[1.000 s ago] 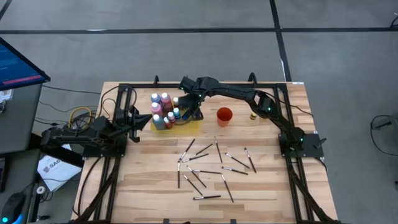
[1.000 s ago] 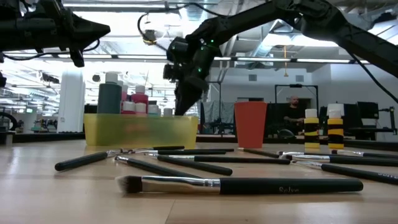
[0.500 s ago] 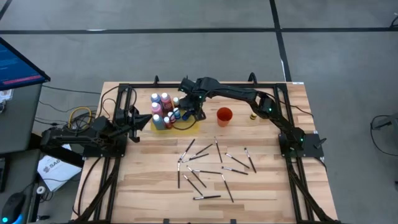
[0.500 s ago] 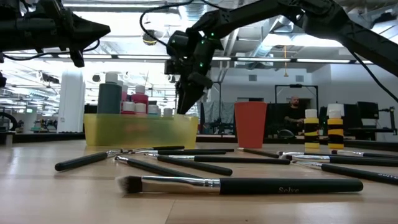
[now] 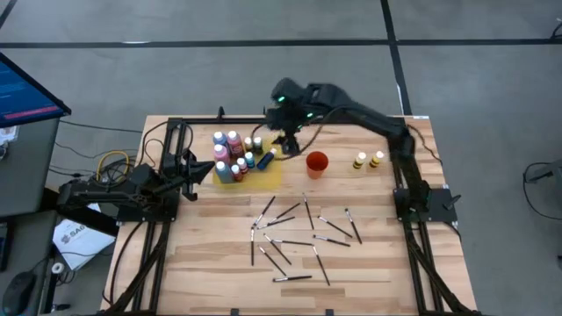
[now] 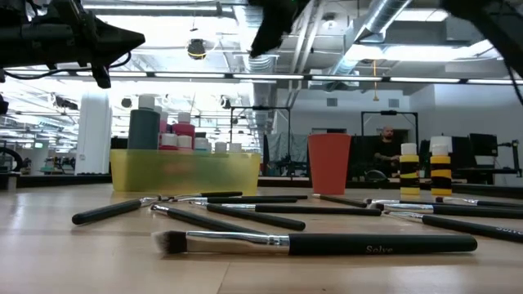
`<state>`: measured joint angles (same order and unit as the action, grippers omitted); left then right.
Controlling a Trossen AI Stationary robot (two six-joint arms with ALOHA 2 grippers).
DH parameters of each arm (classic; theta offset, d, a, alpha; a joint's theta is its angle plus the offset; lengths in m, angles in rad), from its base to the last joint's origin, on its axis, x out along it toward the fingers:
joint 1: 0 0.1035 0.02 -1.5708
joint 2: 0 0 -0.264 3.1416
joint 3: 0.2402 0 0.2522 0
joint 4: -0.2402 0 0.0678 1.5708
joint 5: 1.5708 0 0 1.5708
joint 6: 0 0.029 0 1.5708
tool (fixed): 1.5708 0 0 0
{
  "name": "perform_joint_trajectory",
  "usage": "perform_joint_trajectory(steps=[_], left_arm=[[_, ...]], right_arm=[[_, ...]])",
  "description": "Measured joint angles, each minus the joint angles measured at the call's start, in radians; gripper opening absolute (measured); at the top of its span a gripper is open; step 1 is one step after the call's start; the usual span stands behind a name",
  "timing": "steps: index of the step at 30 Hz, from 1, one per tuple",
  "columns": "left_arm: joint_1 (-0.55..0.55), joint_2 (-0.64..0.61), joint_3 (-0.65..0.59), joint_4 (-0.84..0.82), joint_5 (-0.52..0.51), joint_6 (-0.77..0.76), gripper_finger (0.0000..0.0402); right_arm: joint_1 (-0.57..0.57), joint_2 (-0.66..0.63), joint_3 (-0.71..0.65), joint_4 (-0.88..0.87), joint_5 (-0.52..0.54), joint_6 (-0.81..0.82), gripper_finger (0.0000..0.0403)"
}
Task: Pick & Place Paint Supplies
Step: Put the dark blue paint bottle into the yellow bin
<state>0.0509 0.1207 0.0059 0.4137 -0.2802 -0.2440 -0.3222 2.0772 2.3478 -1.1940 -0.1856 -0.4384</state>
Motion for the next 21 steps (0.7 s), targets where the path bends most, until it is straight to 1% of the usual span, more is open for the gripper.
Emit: perform_joint_trajectory(steps=[4,13,15,17,19,21], left_arm=[[0.0,0.0,0.0,0.02,-0.002,0.0,0.0002],[0.0,0.0,0.0,0.232,-0.016,-0.001,0.0002],[0.0,0.001,0.0,0.288,-0.027,-0.055,0.0002],[0.0,0.005,0.005,0.336,-0.079,-0.165,0.0002],[0.0,0.025,0.027,0.325,-0.142,-0.254,0.0002],[0.0,0.066,0.06,0.33,-0.161,-0.301,0.0002]], right_arm=[[0.002,-0.106,0.002,-0.06,-0.002,0.045,0.0214],[0.001,-0.274,0.001,-0.236,-0.002,0.173,0.0207],[0.007,-0.298,0.0,-0.257,-0.003,0.194,0.0206],[0.016,-0.323,0.0,-0.276,-0.003,0.204,0.0204],[0.028,-0.352,0.0,-0.287,-0.004,0.204,0.0203],[0.043,-0.378,0.0,-0.288,-0.005,0.212,0.0202]])
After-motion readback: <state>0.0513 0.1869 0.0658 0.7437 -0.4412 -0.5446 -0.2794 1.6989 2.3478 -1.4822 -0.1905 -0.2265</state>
